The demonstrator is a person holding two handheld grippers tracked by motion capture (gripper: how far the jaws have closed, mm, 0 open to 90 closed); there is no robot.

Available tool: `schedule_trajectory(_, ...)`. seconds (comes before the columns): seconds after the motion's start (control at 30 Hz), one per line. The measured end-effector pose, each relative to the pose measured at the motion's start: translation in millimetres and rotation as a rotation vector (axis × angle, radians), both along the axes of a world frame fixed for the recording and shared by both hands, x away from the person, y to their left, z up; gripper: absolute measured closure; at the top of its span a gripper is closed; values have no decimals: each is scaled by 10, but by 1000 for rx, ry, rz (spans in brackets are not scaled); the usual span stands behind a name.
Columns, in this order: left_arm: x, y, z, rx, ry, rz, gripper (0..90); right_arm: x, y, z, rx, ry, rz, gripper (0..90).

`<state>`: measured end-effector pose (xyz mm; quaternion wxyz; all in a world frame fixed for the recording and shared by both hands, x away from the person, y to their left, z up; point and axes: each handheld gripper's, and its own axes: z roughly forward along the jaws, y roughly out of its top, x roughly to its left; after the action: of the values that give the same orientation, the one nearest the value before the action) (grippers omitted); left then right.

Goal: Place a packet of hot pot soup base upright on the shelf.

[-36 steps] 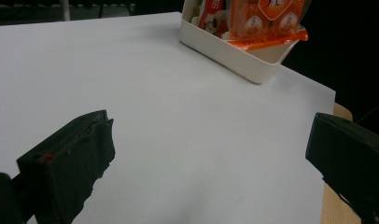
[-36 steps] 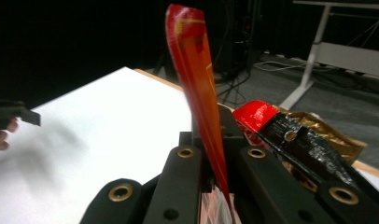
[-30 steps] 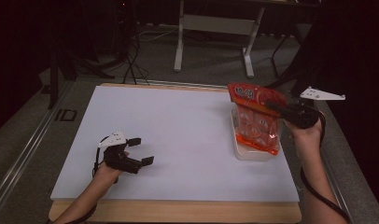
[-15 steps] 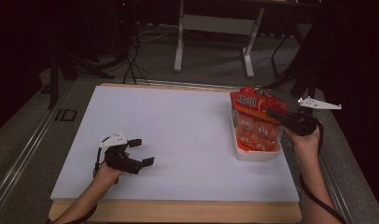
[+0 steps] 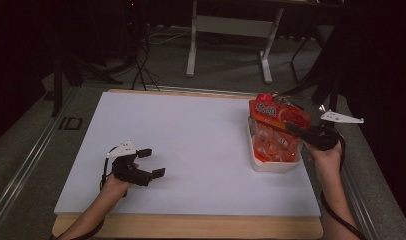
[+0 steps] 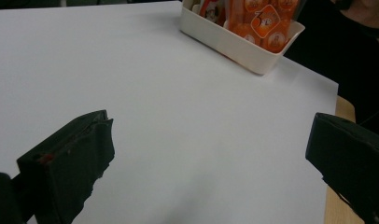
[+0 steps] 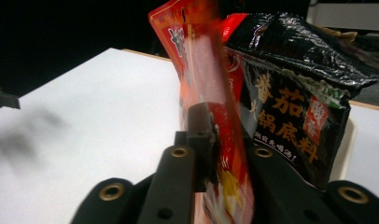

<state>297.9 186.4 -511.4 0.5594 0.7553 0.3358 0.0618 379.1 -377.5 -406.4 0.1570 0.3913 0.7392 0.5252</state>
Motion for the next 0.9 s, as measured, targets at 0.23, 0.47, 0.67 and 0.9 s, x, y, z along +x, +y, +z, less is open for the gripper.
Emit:
schedule_trajectory(0.23, 10, -6, -25, 7, 8, 4, 4, -69, -12, 177, 34, -52, -47, 571)
schedule_trajectory(0.47, 20, -3, -40, 3, 10, 8, 4, -238, 78, 525, 52, -145, -49, 376)
schedule_trajectory(0.67, 18, -6, -51, 10, 11, 6, 4, -400, 253, 796, 41, -206, -22, 330)
schedule_trajectory(0.9, 6, 5, -59, 17, 12, 7, 4, -523, 530, 942, 36, -216, 50, 272)
